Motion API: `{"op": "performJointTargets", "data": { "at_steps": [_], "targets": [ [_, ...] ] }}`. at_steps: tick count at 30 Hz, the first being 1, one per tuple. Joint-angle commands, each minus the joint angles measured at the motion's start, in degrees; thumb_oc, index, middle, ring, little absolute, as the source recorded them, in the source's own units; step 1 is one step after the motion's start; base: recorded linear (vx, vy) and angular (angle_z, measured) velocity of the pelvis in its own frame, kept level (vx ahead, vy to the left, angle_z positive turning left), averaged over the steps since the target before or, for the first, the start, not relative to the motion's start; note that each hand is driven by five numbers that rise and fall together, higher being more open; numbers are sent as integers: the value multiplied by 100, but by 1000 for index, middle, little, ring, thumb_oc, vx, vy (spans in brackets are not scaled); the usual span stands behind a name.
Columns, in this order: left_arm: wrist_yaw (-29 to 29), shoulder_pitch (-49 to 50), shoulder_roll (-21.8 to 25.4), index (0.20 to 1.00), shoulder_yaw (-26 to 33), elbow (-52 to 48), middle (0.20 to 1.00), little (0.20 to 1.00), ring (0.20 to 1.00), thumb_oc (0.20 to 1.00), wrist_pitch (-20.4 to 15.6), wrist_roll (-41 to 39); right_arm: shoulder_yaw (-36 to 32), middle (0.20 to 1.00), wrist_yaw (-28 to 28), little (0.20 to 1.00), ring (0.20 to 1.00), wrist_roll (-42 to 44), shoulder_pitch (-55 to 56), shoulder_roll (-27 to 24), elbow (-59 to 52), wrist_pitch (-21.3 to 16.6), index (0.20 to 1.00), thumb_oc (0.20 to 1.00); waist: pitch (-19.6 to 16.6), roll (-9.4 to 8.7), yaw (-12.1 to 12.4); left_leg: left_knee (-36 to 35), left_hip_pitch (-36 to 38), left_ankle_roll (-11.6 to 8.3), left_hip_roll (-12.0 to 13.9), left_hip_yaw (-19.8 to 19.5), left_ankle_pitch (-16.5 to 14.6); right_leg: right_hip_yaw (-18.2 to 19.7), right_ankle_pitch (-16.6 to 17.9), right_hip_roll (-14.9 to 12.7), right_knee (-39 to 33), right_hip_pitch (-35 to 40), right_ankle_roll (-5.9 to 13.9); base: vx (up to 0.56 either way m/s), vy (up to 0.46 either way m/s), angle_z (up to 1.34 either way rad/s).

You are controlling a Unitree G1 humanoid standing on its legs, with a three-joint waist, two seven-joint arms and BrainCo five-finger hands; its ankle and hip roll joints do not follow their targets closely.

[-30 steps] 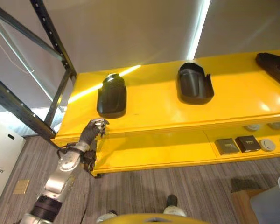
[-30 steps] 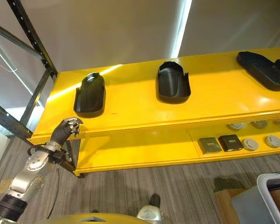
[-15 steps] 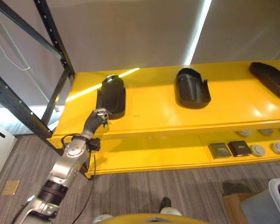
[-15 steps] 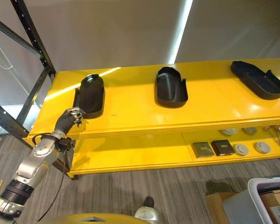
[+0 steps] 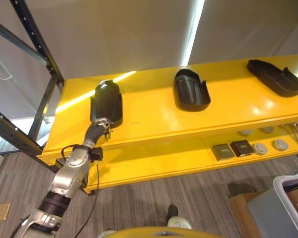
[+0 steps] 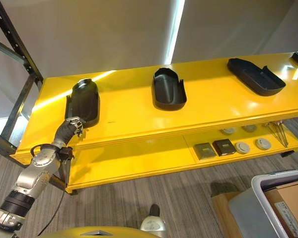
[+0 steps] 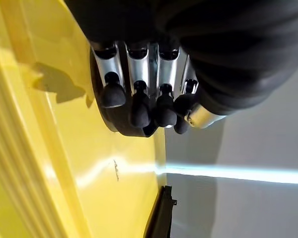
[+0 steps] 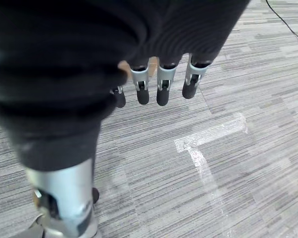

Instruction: Move parts from the plastic box to the shelf.

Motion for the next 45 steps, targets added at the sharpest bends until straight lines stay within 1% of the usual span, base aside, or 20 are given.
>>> {"op": "performJointTargets", "data": {
  "at_steps": [1,5,11,21,28,40,42,45],
  "targets": [
    [-36,-517,94,200,171,-101,200,200,200,200,-322,-125,-22,1000,-85,1000,1000,118,-95,-106,171,-77,1000,1000,255,149,13,600,-387,274,-12,174,-471,-180,-861,-88,300,427,256,0,0,0],
    [10,-540,111,200,159,-58,200,200,200,200,-230,-197,-42,1000,-89,1000,1000,175,-104,-125,165,-125,1000,1000,263,153,13,631,-433,277,-8,175,-475,-180,-870,-90,317,392,252,0,0,0],
    [103,-513,13,200,111,219,200,200,200,200,-70,-348,-9,1000,-33,1000,1000,152,-141,-154,82,-60,1000,1000,292,154,6,659,-469,277,-2,168,-478,-167,-879,-90,342,356,244,0,0,0],
    [312,-695,-328,200,-114,1217,200,200,200,200,-385,-247,177,1000,-14,1000,1000,171,-231,-175,-64,2,1000,1000,374,129,-75,722,-548,271,40,184,-466,-89,-893,-89,416,248,229,0,0,0],
    [471,-980,-489,200,-185,1589,200,200,200,200,-566,-191,304,1000,63,1000,1000,99,-247,-180,-151,38,1000,1000,385,87,-163,738,-533,261,69,235,-463,-44,-899,-81,426,233,230,2,-2,0],
    [465,-1098,-560,200,-189,1668,200,200,200,200,-617,-177,320,1000,112,1000,1000,32,-230,-175,-152,14,1000,1000,361,53,-190,730,-485,250,83,249,-468,-31,-917,-61,407,284,230,0,0,0],
    [238,-1085,-545,200,-192,1602,200,200,200,200,-764,-229,310,1000,161,1000,1000,-21,-233,-169,-143,3,1000,1000,351,47,-182,719,-470,251,84,254,-473,-41,-920,-63,404,294,232,0,0,0],
    [57,-1052,-491,200,-198,1337,200,200,200,200,-860,-341,308,1000,189,1000,1000,-34,-233,-176,-152,-5,1000,1000,353,45,-158,707,-457,251,76,241,-478,-58,-923,-62,389,319,227,0,0,0]
  ]
}}
